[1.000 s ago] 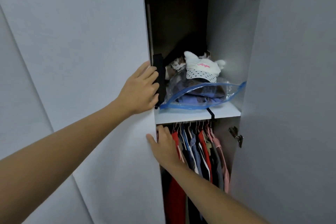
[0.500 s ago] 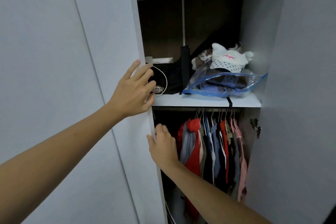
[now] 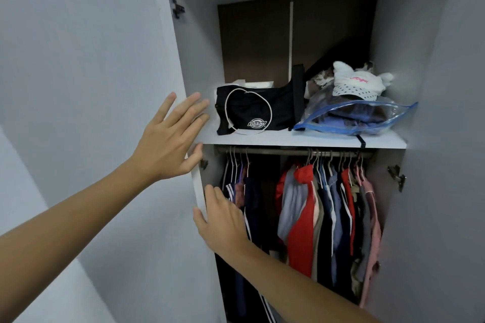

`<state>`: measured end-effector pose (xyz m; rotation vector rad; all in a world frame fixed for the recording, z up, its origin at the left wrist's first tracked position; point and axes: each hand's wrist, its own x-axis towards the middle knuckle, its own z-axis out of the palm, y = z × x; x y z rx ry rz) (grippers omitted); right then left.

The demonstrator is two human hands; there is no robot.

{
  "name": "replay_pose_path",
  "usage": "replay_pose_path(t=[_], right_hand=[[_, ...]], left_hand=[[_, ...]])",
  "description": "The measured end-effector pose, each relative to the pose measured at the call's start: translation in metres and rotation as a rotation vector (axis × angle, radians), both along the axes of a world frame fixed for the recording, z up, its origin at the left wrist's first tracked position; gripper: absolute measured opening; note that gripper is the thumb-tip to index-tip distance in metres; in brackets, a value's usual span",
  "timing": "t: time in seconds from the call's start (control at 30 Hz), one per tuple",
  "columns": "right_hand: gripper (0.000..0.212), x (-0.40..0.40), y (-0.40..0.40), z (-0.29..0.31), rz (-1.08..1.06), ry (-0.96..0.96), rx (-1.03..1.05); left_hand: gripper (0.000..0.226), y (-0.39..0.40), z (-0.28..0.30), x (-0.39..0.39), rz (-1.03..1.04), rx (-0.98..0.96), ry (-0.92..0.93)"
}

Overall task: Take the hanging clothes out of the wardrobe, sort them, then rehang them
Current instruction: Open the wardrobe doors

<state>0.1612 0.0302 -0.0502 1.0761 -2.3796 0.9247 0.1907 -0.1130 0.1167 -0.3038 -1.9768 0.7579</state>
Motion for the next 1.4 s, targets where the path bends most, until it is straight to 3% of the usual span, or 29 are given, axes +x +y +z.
replay_pose_path(t=[0.07,0.2,0.33,0.6,0.97,1.4], right_hand=[[0.023,0.013,-0.021,-0.002,-0.005,-0.012,-0.010],[0.056,0.033,-0.057,-0.008,-0.045,0.015,-0.020],[0.066,0.052,-0.082,-0.006,-0.078,0.035,-0.001],[0.068,0.069,-0.117,-0.003,-0.200,0.168,0.070],[0.063,0.070,-0.124,0.006,-0.134,0.059,0.083],[0.064,-0.002,-0.040,-0.031,-0.116,-0.041,0.057]], left_hand=[[0.059,-0.016,0.000,0.014,0.036,0.000,-0.010],[0.063,-0.042,0.001,0.037,0.100,0.014,-0.032],[0.066,-0.064,-0.002,0.058,0.140,0.040,-0.042],[0.073,-0.085,0.000,0.079,0.202,0.148,-0.134],[0.069,-0.089,-0.002,0.080,0.089,0.318,-0.135],[0.062,-0.049,-0.036,0.016,-0.081,0.408,-0.215]])
